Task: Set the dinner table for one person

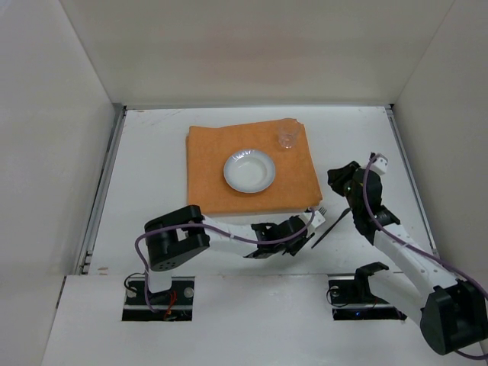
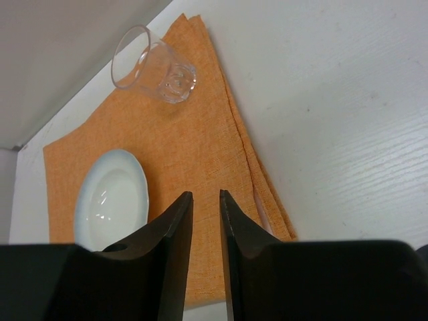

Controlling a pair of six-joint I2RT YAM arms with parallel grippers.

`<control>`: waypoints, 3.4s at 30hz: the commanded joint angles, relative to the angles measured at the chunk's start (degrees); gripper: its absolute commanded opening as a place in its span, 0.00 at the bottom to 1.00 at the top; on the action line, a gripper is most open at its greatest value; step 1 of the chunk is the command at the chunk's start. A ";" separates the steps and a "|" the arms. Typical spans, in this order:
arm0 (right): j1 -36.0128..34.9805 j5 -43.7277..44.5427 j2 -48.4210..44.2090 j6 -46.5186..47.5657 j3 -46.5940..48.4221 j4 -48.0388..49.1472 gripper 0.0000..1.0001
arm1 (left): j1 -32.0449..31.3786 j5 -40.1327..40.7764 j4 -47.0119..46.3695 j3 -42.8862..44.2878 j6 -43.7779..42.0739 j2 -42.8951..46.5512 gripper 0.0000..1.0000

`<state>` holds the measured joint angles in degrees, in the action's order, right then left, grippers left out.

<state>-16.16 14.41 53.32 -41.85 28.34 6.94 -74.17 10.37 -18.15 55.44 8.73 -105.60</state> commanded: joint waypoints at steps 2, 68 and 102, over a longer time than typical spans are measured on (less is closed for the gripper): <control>0.65 -0.17 -2.16 -0.43 -0.39 3.43 0.31 | -0.93 -0.71 2.33 1.16 -1.26 -1.80 0.24; -2.34 -7.39 0.38 -1.31 -0.21 7.30 0.42 | 44.07 17.66 4.09 -11.75 13.15 12.08 0.13; -1.63 11.08 -33.90 1.06 3.21 -9.93 0.39 | 0.21 6.42 -4.97 16.80 -1.00 -6.80 0.46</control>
<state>-16.71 23.86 19.11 -41.56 29.19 -1.63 -74.50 18.74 -20.67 67.94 9.06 -112.55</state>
